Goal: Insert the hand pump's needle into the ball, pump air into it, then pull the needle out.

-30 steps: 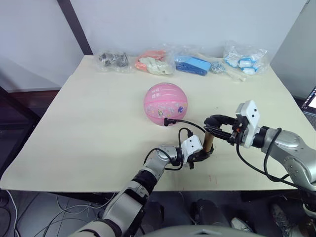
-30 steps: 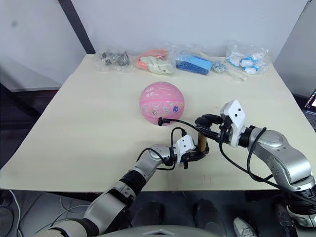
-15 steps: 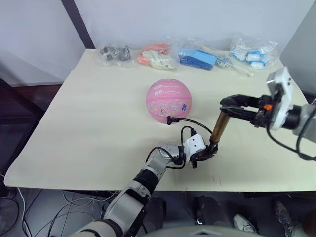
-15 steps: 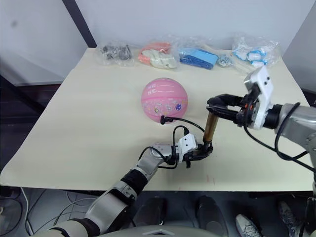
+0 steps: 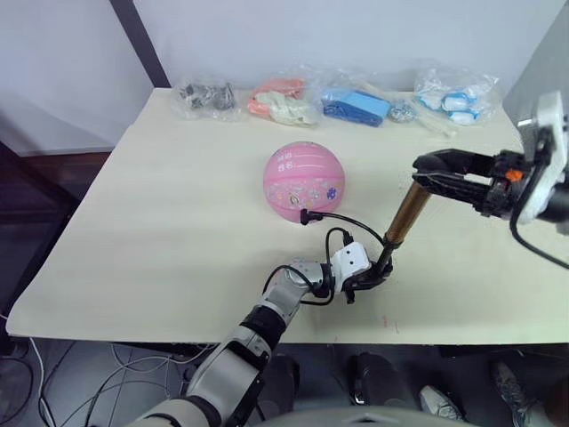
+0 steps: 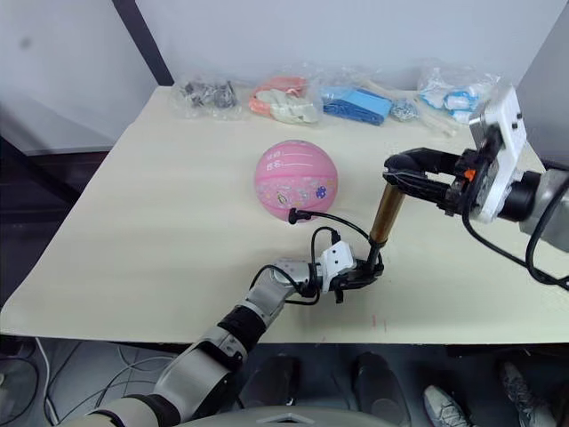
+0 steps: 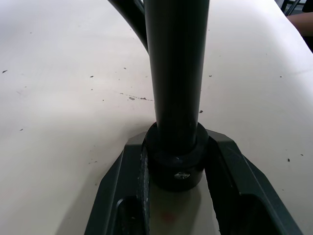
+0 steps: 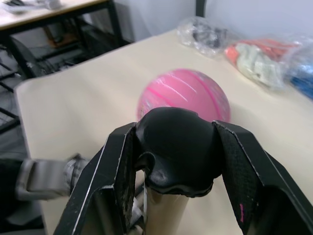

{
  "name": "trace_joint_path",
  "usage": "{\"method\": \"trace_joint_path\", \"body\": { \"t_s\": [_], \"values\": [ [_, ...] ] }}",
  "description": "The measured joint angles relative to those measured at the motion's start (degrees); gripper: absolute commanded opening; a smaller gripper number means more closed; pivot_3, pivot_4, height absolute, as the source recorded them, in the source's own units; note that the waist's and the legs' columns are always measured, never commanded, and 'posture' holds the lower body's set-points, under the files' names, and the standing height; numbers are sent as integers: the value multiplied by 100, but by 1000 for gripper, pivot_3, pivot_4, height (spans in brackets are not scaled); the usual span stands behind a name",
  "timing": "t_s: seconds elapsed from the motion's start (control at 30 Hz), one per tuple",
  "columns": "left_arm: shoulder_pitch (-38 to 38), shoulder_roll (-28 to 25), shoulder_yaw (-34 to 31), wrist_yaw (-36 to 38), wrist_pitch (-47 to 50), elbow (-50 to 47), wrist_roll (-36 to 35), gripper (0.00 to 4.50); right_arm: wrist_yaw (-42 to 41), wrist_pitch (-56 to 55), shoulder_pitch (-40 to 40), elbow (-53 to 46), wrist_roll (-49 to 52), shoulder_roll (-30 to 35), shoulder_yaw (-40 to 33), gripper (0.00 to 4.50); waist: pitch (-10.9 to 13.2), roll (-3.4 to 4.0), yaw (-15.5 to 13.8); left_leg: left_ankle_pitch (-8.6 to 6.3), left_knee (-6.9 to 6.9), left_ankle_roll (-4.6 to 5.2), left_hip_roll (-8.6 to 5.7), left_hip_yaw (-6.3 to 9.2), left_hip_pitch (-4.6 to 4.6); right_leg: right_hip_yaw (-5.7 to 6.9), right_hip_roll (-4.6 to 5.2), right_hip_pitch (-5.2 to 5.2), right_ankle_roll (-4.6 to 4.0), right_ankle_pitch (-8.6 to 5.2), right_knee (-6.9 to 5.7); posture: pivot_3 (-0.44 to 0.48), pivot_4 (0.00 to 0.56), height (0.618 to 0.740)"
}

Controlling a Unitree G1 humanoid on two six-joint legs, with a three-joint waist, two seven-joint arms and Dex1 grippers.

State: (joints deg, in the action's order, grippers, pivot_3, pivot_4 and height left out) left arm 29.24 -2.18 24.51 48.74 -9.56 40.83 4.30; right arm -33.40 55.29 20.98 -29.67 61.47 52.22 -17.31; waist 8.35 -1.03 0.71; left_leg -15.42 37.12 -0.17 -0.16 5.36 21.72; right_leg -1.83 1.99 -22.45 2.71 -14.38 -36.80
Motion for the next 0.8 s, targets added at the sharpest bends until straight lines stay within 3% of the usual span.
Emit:
{"method": "trace_joint_path", "body": {
  "t_s": [0.23, 0.37, 0.8],
  "values": [
    [-32, -72, -3, -64, 61, 65, 36, 1082, -107, -1038, -887, -62, -1250, -765, 1024, 1905, -47, -47, 31, -2, -20, -1, 26, -3, -106, 7, -18, 88, 10, -24, 8, 0, 150, 740],
    [-64, -90, -5, -58, 72, 72, 46, 1082, -215, -1478, -1096, 164, -1969, -1036, 1640, 1904, -104, -56, 34, -1, -39, -2, 35, 8, -116, 18, -29, 89, -2, -32, 7, 0, 150, 740],
    [-112, -92, -20, -40, 77, 31, 48, 1082, -412, -1598, -1146, 226, -2404, -1267, 1754, 1904, -138, -49, 33, -1, -57, -2, 34, 27, -119, 30, -33, 90, -14, -38, 7, 0, 150, 740]
  ]
}}
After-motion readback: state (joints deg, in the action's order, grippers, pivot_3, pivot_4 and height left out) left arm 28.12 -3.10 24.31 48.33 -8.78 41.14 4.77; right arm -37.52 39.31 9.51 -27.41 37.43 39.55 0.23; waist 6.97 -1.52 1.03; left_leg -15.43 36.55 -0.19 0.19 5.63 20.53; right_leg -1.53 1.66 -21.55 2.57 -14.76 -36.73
